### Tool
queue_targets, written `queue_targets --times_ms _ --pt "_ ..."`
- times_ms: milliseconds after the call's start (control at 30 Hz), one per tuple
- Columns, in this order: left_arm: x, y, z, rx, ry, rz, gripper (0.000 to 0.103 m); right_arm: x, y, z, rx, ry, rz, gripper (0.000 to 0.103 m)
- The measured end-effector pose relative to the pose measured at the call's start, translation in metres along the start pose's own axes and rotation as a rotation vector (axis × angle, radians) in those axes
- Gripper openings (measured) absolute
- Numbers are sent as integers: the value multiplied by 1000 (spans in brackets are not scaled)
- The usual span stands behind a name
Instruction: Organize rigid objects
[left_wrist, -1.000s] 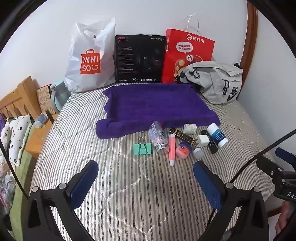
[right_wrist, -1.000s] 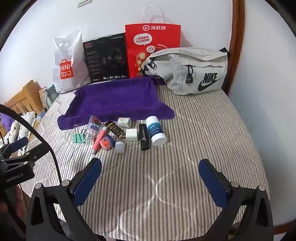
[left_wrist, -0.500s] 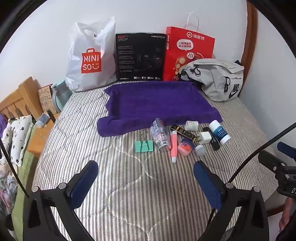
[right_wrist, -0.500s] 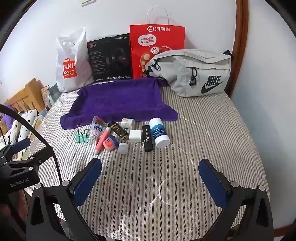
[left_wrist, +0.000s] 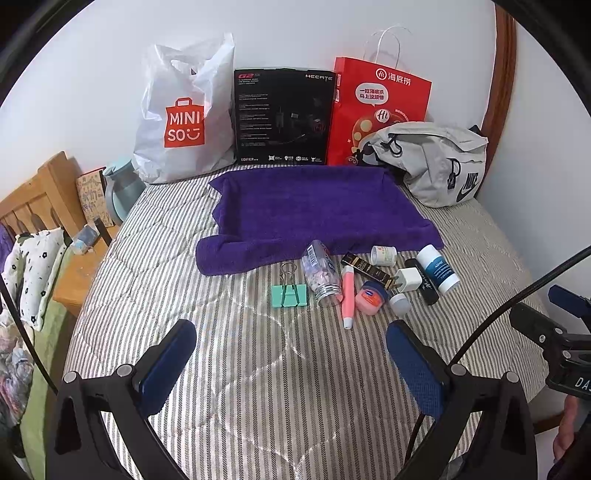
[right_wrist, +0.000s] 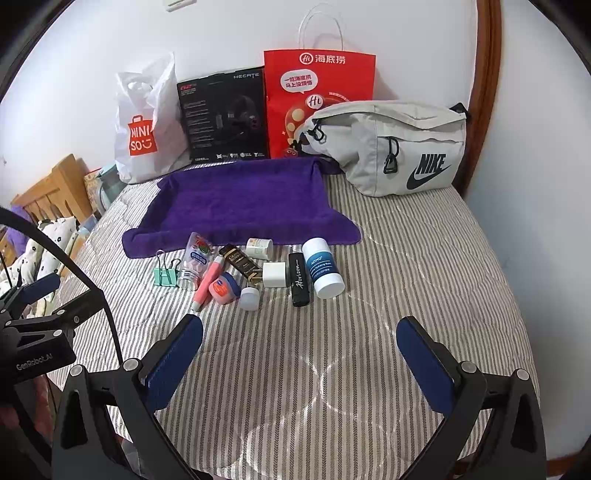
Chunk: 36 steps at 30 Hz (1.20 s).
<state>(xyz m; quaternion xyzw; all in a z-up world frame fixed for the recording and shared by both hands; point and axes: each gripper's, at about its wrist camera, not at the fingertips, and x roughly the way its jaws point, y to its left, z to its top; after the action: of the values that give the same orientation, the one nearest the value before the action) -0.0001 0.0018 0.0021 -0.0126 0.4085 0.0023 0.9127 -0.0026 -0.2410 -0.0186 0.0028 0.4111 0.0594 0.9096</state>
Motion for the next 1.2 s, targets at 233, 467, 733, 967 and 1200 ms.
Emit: queue_targets --times_ms 233,467,733,967,1200 --pt "1 1 0 -8 2 -8 103 0 0 0 1 -4 1 103" --pt "2 4 0 -14 8 0 103 -1 2 0 -10 -2 2 103" --pt "3 4 1 -13 7 4 103 0 4 0 -13 1 -8 103" --pt "4 6 0 -22 7 10 103 2 6 0 -20 12 -7 103" --pt "4 7 -1 -23 4 12 103 4 8 -1 -21 14 -5 103"
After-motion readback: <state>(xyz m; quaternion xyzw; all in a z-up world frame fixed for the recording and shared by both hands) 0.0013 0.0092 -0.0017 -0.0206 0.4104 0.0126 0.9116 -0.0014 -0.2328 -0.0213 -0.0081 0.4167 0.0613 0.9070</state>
